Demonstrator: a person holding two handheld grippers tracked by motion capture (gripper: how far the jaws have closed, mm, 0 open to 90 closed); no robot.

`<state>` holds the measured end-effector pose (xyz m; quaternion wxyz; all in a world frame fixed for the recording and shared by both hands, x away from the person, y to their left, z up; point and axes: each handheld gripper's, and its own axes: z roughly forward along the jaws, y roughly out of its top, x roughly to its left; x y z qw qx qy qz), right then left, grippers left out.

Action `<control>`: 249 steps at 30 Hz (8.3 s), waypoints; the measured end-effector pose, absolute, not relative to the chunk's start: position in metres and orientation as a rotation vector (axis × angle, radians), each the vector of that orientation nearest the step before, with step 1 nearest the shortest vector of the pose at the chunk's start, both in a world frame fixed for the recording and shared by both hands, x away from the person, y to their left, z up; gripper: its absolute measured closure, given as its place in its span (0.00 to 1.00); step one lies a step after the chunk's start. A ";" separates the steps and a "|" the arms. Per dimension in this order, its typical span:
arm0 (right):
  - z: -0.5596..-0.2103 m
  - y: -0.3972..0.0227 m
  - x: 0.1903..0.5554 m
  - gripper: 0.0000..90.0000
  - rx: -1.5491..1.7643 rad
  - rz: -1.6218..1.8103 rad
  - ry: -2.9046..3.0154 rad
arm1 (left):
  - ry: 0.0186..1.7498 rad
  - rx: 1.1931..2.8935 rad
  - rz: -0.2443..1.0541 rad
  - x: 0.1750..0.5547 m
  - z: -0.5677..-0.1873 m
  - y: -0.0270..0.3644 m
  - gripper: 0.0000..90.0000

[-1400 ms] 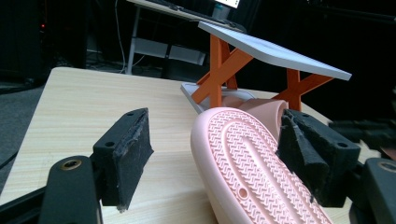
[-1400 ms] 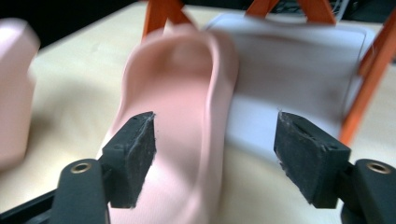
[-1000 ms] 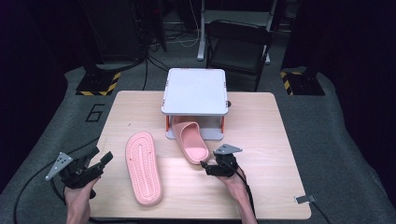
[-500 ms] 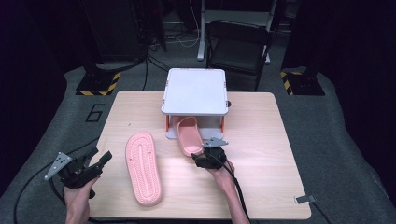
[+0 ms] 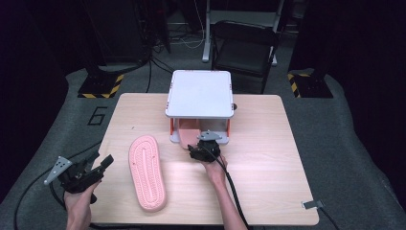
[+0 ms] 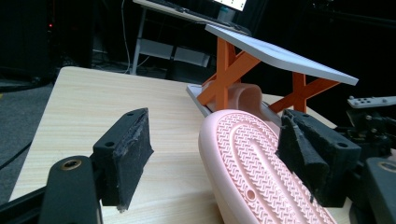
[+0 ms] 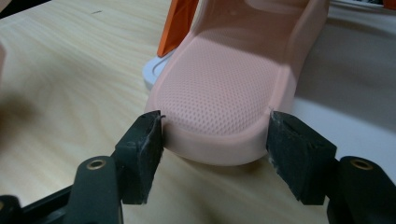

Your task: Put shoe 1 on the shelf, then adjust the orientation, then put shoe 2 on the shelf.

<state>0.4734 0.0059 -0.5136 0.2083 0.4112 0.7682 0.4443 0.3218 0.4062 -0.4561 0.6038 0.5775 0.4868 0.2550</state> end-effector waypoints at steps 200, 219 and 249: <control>-0.455 -0.227 0.328 0.16 1.208 1.340 1.659 | 1.011 1.729 0.447 0.354 -0.494 0.338 0.30; -0.454 -0.235 0.327 0.18 1.231 1.325 1.630 | 0.894 1.926 0.389 0.376 -0.507 0.301 0.69; -0.452 -0.238 0.328 0.19 1.212 1.313 1.628 | 0.964 1.785 0.489 0.412 -0.492 0.172 0.88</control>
